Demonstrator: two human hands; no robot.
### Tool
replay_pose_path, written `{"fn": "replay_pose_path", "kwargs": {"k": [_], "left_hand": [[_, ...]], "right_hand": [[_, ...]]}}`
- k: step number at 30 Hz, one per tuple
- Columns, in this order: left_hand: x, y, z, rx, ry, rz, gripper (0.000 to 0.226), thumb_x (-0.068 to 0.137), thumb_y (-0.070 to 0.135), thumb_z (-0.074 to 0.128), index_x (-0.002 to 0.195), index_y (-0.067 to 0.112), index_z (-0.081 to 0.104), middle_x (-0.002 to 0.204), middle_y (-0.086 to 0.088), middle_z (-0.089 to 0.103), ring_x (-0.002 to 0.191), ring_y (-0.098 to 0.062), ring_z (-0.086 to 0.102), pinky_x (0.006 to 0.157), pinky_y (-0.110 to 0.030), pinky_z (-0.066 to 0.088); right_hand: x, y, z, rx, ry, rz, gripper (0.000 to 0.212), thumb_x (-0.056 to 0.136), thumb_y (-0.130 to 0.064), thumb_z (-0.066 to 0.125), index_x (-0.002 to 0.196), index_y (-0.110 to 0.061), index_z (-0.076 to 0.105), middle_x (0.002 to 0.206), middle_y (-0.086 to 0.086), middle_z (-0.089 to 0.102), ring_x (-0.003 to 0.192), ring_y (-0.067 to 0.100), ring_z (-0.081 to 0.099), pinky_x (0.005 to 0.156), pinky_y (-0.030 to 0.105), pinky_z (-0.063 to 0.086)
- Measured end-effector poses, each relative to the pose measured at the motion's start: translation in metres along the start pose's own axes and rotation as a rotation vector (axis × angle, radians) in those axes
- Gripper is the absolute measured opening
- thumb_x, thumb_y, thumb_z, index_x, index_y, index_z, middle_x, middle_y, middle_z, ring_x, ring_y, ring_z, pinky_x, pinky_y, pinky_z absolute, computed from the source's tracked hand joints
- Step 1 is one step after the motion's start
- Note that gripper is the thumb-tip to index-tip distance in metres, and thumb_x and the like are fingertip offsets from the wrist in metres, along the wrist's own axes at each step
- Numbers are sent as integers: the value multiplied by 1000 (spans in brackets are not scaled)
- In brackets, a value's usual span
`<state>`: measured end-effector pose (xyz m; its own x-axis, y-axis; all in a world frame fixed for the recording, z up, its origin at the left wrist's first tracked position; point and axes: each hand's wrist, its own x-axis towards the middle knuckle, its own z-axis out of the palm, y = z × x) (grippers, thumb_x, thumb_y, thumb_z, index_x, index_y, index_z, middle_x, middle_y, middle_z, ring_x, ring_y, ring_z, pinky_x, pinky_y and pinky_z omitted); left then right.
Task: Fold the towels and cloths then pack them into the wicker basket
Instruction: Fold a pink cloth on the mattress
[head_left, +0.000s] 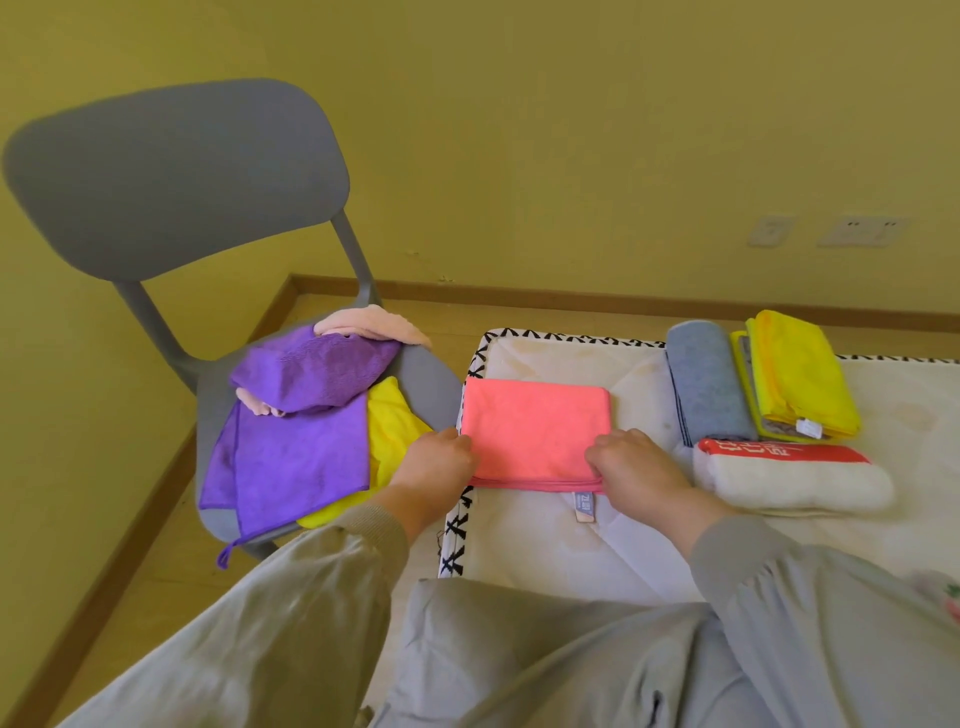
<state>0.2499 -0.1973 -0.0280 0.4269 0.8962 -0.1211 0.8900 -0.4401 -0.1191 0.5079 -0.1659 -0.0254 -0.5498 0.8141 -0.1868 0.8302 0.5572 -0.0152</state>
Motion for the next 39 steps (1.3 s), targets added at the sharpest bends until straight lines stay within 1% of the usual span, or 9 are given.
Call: {"fn": "replay_pose_path", "kwargs": {"k": [4, 10, 14, 17, 24, 27, 32, 35, 39], "left_hand": [[-5, -4, -3, -4, 2, 31, 41, 22, 1, 81, 42, 20, 51, 47, 3, 46, 42, -17, 46, 40, -18, 26], [-5, -6, 7, 43, 94, 1, 45, 13, 0, 79, 36, 21, 47, 41, 5, 42, 38, -17, 43, 41, -16, 23], [-3, -2, 11, -61, 29, -46, 34, 29, 8, 84, 42, 18, 54, 47, 3, 50, 45, -18, 51, 41, -18, 30], [-8, -2, 13, -353, 39, -249, 19, 86, 19, 57, 70, 8, 58, 79, -10, 59, 74, -25, 51, 57, -29, 32], [5, 3, 10, -1290, 10, -854, 29, 88, 23, 60, 113, 15, 50, 97, -11, 65, 87, -28, 66, 63, -31, 49], [7, 8, 7, -1393, -30, -877, 12, 86, 14, 63, 82, 13, 52, 78, -12, 61, 67, -24, 59, 49, -26, 42], [0, 16, -4, -1514, -292, -801, 16, 85, 4, 64, 73, 10, 55, 54, -6, 57, 44, -12, 54, 44, -23, 47], [-8, 26, -12, -1371, -606, -606, 14, 92, 19, 59, 84, 9, 61, 71, -6, 66, 51, -10, 62, 49, -20, 51], [-1, 23, -2, -1260, -313, -800, 27, 96, 21, 49, 78, 4, 57, 61, -8, 61, 44, -17, 56, 44, -24, 48]], "right_hand": [[1, 0, -3, -27, -16, -30, 32, 70, 9, 43, 77, -22, 43, 82, -4, 38, 90, 24, 47, 78, 30, 36], [0, -8, -9, -97, -92, -19, 34, 72, 11, 42, 65, -21, 31, 69, -7, 25, 85, 23, 43, 69, 28, 24], [2, -14, -6, -103, -173, 68, 23, 78, 8, 44, 71, -14, 46, 85, 6, 52, 93, 28, 55, 68, 29, 30], [2, -12, 2, 201, -169, 264, 26, 87, -12, 50, 61, -12, 49, 64, 5, 49, 69, 28, 52, 57, 29, 38], [9, 0, 1, 921, -31, 856, 25, 90, -24, 56, 77, -3, 55, 49, 11, 56, 42, 24, 51, 48, 26, 39], [16, -3, 10, 1249, -57, 966, 17, 84, -9, 65, 84, 5, 56, 65, 21, 55, 44, 26, 49, 49, 32, 44], [17, 2, -2, 991, -56, 991, 7, 82, 3, 57, 75, 3, 54, 65, 20, 53, 57, 29, 52, 45, 25, 37], [5, 2, -15, 473, -202, 894, 31, 87, -8, 49, 117, -2, 53, 118, 18, 58, 109, 32, 56, 81, 30, 45], [2, -20, -26, 144, -158, 771, 58, 87, -17, 41, 143, -15, 23, 144, 7, 31, 132, 27, 32, 103, 41, 33]]}}
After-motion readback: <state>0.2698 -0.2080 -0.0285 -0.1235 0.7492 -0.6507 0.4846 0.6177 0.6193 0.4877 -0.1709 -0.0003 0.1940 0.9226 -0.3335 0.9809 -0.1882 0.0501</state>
